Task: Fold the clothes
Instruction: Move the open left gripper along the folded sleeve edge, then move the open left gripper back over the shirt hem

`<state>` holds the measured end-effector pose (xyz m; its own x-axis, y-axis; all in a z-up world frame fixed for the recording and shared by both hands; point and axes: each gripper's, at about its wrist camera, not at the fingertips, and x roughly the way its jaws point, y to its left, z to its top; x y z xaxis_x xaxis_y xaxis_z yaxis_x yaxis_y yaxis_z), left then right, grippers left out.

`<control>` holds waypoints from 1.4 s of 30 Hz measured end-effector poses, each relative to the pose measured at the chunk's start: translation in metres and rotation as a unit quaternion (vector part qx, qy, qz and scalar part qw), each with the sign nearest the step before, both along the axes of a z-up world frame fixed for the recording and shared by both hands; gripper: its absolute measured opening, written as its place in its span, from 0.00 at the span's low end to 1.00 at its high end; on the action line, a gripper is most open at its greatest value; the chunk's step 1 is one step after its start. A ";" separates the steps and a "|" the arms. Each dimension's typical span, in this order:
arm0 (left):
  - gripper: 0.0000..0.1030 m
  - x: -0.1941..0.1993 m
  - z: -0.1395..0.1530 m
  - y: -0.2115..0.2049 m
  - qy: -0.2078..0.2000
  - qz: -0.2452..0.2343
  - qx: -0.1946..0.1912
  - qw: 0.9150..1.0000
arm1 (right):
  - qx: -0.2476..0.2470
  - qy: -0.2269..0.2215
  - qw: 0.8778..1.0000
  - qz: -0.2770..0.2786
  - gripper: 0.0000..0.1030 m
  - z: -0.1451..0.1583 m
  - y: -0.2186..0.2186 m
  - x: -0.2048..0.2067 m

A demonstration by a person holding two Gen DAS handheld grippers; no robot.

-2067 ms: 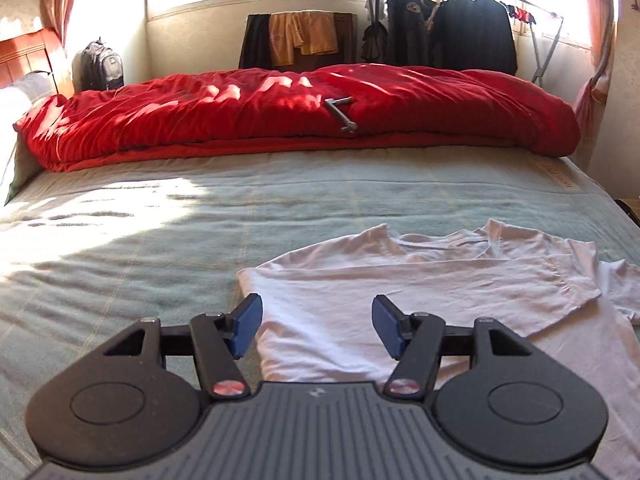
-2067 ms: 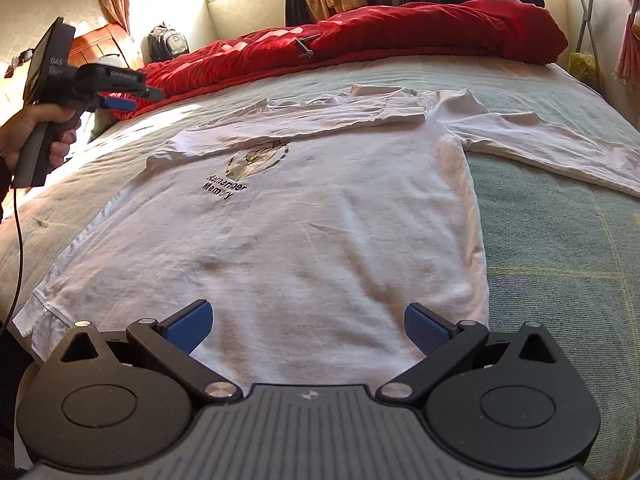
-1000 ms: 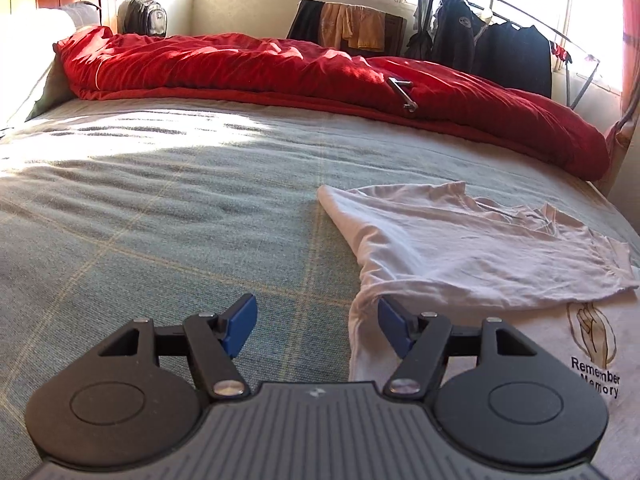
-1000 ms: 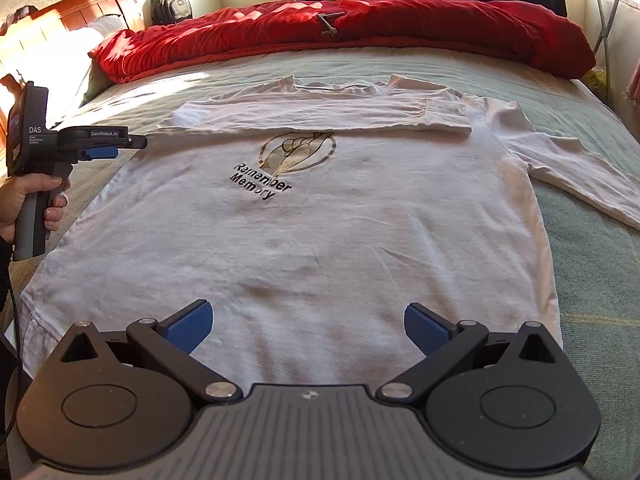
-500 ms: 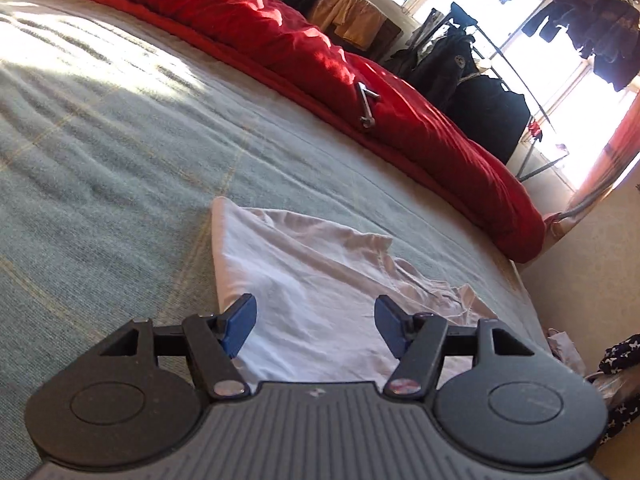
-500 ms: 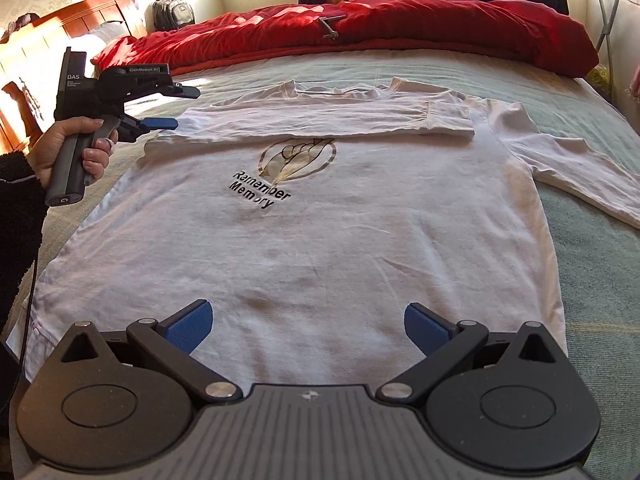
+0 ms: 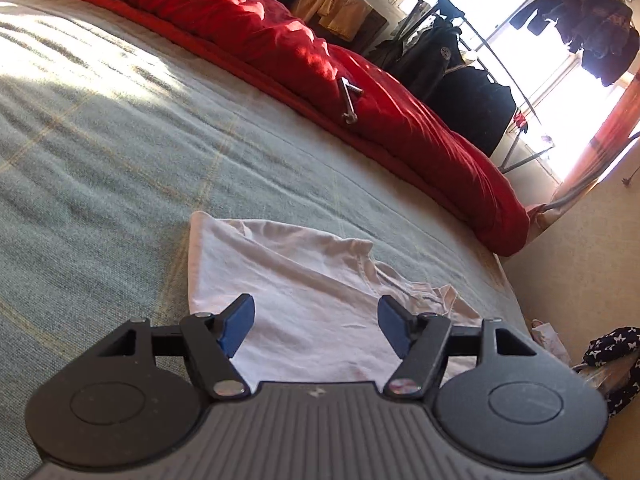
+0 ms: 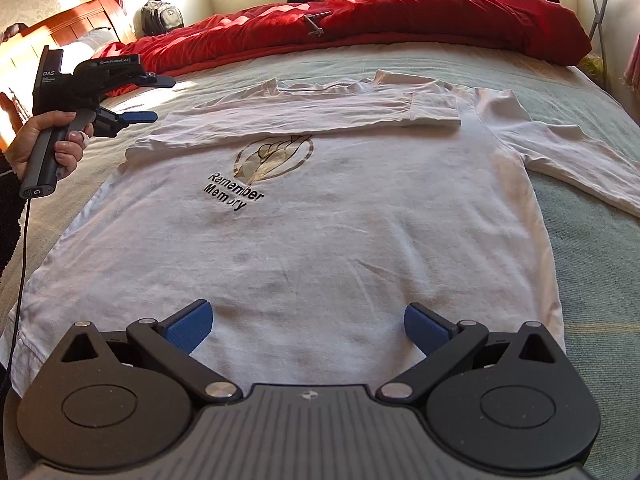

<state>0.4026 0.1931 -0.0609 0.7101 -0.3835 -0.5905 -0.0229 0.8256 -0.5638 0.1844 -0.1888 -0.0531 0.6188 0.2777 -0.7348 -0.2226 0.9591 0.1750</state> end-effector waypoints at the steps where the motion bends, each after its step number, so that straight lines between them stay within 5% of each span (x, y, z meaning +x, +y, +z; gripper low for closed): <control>1: 0.66 0.003 -0.008 -0.002 0.016 0.008 0.017 1.000 | -0.001 0.001 1.000 0.000 1.00 0.000 -0.001 0.000; 3: 0.54 0.006 -0.016 0.000 0.028 0.025 0.051 0.998 | -0.003 0.003 1.000 -0.001 1.00 0.000 -0.002 -0.001; 7: 0.56 -0.006 0.003 0.008 0.010 0.041 0.035 0.999 | 0.001 0.003 1.000 -0.005 1.00 0.000 -0.006 -0.002; 13: 0.63 -0.029 0.027 -0.009 -0.030 -0.041 0.020 0.998 | -0.010 0.002 1.000 -0.008 1.00 -0.002 -0.001 -0.003; 18: 0.61 -0.032 -0.007 -0.009 0.041 -0.028 0.047 0.998 | -0.006 0.009 1.000 -0.012 1.00 0.002 -0.003 -0.009; 20: 0.61 -0.045 -0.008 -0.005 0.030 -0.028 0.038 0.998 | 0.001 0.011 1.000 -0.017 1.00 0.004 -0.006 -0.012; 24: 0.61 -0.062 0.008 -0.011 0.035 -0.045 0.074 0.996 | 0.011 0.016 0.999 -0.028 1.00 0.005 -0.013 -0.015; 30: 0.64 -0.061 0.034 -0.027 -0.009 -0.062 0.102 0.993 | 0.024 0.012 0.999 -0.027 1.00 0.010 -0.011 -0.020; 37: 0.64 -0.038 -0.001 -0.060 0.027 -0.069 0.194 0.978 | 0.020 0.011 0.999 -0.031 1.00 0.013 -0.012 -0.024; 42: 0.64 -0.055 0.007 -0.069 0.024 -0.073 0.236 0.969 | 0.028 0.009 0.999 -0.034 1.00 0.014 -0.018 -0.029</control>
<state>0.3471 0.1243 -0.0538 0.6366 -0.1573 -0.7550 0.0971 0.9875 -0.1238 0.1550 -0.2068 -0.0391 0.6239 0.2757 -0.7313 -0.1531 0.9607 0.2316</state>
